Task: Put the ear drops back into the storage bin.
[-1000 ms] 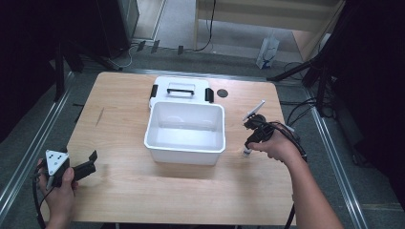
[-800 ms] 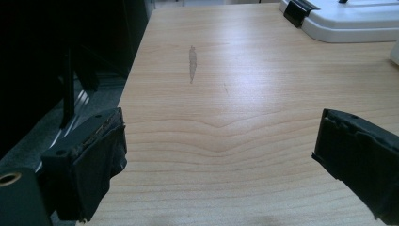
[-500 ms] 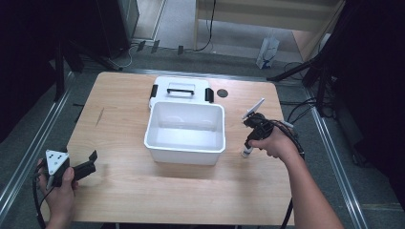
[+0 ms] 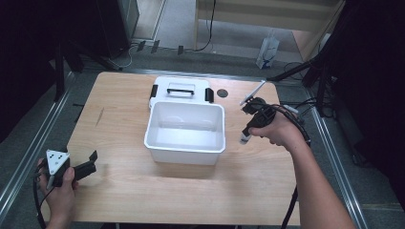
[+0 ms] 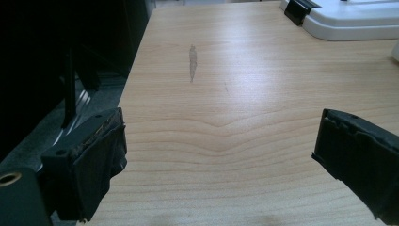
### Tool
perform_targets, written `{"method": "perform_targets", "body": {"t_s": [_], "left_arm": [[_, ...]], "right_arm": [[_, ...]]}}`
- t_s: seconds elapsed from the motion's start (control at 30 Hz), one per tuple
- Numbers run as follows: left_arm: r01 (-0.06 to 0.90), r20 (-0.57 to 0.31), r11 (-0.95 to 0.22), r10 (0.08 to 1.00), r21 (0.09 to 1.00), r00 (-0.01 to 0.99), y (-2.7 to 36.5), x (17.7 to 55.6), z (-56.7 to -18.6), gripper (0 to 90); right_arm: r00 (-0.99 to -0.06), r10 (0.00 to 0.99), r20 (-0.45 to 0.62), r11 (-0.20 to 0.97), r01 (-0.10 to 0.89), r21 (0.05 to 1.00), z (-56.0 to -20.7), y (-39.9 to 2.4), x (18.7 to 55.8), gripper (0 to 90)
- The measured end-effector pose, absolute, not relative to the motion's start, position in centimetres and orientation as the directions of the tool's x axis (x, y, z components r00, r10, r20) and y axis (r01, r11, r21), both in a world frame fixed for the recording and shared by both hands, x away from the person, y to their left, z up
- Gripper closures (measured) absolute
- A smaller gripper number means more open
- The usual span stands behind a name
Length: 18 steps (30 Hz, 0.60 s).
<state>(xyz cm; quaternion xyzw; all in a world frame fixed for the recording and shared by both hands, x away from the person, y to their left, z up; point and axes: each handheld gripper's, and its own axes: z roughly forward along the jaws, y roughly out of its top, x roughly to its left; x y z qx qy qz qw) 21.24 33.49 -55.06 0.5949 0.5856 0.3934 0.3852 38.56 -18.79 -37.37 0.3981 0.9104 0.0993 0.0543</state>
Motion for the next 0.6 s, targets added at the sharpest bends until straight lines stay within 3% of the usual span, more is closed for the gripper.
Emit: {"method": "perform_targets", "body": {"t_s": [0.6], "left_arm": [[0.397, 0.012, -0.015, 1.000, 0.918, 0.011, 33.5, 21.3, -55.1, 3.5]], "right_arm": [[-0.750, 0.659, -0.058, 0.730, 0.618, 0.294, -30.8, -14.3, 38.9, 72.3]]}}
